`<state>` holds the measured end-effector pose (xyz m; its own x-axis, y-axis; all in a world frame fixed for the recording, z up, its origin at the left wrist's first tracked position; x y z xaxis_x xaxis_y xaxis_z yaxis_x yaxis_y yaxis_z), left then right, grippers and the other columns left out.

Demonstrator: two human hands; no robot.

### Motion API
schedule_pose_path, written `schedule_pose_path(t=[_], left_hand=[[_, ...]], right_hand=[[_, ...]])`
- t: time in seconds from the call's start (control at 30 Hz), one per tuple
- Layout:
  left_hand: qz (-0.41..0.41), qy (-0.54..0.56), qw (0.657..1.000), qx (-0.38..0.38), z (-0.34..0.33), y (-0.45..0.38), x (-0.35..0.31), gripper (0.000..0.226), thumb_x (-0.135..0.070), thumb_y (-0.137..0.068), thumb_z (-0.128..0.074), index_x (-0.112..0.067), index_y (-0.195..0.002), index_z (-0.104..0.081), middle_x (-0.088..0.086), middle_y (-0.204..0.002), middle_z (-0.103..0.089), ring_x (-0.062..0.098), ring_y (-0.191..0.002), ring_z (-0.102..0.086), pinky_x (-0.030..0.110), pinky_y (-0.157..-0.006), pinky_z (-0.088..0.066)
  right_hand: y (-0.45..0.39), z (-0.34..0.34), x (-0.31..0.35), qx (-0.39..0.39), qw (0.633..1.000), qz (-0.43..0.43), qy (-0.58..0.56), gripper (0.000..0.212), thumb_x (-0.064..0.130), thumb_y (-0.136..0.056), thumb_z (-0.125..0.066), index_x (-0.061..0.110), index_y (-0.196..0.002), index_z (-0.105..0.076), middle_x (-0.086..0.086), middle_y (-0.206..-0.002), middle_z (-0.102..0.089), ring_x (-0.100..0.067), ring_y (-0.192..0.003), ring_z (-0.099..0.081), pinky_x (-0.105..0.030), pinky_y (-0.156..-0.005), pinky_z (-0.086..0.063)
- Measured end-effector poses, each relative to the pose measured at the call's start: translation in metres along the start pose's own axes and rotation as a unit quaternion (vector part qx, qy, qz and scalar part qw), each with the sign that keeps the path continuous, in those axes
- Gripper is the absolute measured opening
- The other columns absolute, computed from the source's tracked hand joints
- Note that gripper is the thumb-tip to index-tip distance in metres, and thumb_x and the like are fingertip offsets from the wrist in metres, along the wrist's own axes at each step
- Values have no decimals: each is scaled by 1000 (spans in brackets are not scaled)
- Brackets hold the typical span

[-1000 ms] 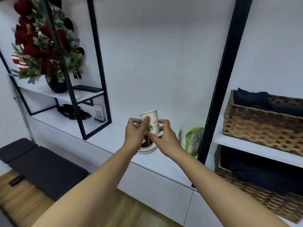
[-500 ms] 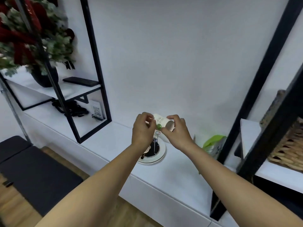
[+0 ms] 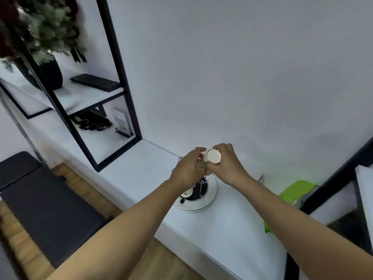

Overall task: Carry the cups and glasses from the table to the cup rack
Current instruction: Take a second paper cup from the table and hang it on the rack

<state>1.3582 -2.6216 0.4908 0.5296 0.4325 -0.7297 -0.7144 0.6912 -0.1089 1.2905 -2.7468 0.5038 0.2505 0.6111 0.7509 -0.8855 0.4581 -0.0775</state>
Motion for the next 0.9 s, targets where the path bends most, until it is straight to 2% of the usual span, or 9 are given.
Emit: schedule_pose_path(t=[0.1,0.23,0.3,0.37,0.47,0.63,0.73,0.83,0.9], left_hand=[[4,29,999,37,-15,-14,27,48,-22,-98,-55,-34,-143,-46,-10,-122,-62,9,-100,-66,31,-89,-56],[11,44,996,72,-31,-26,55,42,-19,-104,-50,-28,-144,-49,-8,-110,-67,-7,-77,-62,15,-74,-46],[19,50,995,87,-39,-33,71,41,-21,-104,-48,-29,-144,-49,-12,-113,-66,-9,-88,-64,17,-82,-48],[24,61,993,100,-44,-37,81,42,-20,-104,-47,-28,-146,-48,-14,-123,-64,0,-105,-65,23,-94,-50],[44,80,989,115,-60,-39,96,49,-6,-100,-44,-24,-146,-48,-15,-125,-60,4,-115,-61,20,-100,-46],[56,51,985,157,-86,-41,118,65,1,-94,-40,-23,-154,-37,-14,-139,-49,3,-124,-50,19,-100,-39],[28,17,987,156,-92,-39,120,56,4,-90,-39,-14,-141,-49,3,-139,-54,18,-121,-52,29,-97,-43],[27,-66,978,196,-100,-40,124,50,0,-93,-42,-9,-142,-49,6,-164,-29,27,-139,-45,39,-104,-46],[30,-103,966,234,-108,-40,128,48,-1,-94,-42,-7,-140,-49,7,-168,-16,27,-144,-40,41,-104,-46]], right_hand=[[-14,-20,-21,25,1000,-15,9,58,22,-83,-73,13,-134,-45,-2,-126,-39,-16,-104,-53,-25,-82,-43],[-24,-45,-46,34,999,-35,9,60,26,-82,-78,11,-132,-48,-4,-122,-40,-19,-101,-58,-34,-86,-49],[-28,-57,-56,33,999,-37,7,61,25,-83,-77,10,-134,-48,-4,-122,-40,-18,-97,-57,-35,-86,-49],[-32,-66,-62,33,999,-29,7,60,22,-84,-76,8,-135,-47,-3,-119,-38,-16,-93,-55,-35,-85,-49],[-36,-81,-79,42,998,-47,-4,60,24,-88,-73,11,-139,-45,-3,-121,-38,-15,-89,-58,-37,-85,-51],[-44,-106,-105,56,997,-59,13,54,26,-91,-70,16,-138,-46,3,-116,-35,0,-74,-56,-19,-75,-41],[-46,-121,-120,59,995,-77,16,54,25,-91,-70,16,-139,-47,4,-116,-36,-12,-86,-58,-19,-77,-41],[-48,-134,-136,64,993,-93,25,51,23,-93,-68,15,-139,-47,3,-118,-36,-21,-99,-60,-22,-82,-44],[-49,-143,-145,73,991,-106,40,53,24,-95,-64,12,-142,-44,-2,-124,-37,-24,-104,-58,-28,-86,-46]])
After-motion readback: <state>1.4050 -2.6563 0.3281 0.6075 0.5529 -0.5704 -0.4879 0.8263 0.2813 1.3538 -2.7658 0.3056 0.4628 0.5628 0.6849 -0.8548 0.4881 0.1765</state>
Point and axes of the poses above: each hand's wrist, its own y-axis away from the middle knuckle, its own z-axis out of the back of the hand, x = y × z, the point moved 6 cm from there along -y, towards the middle knuckle
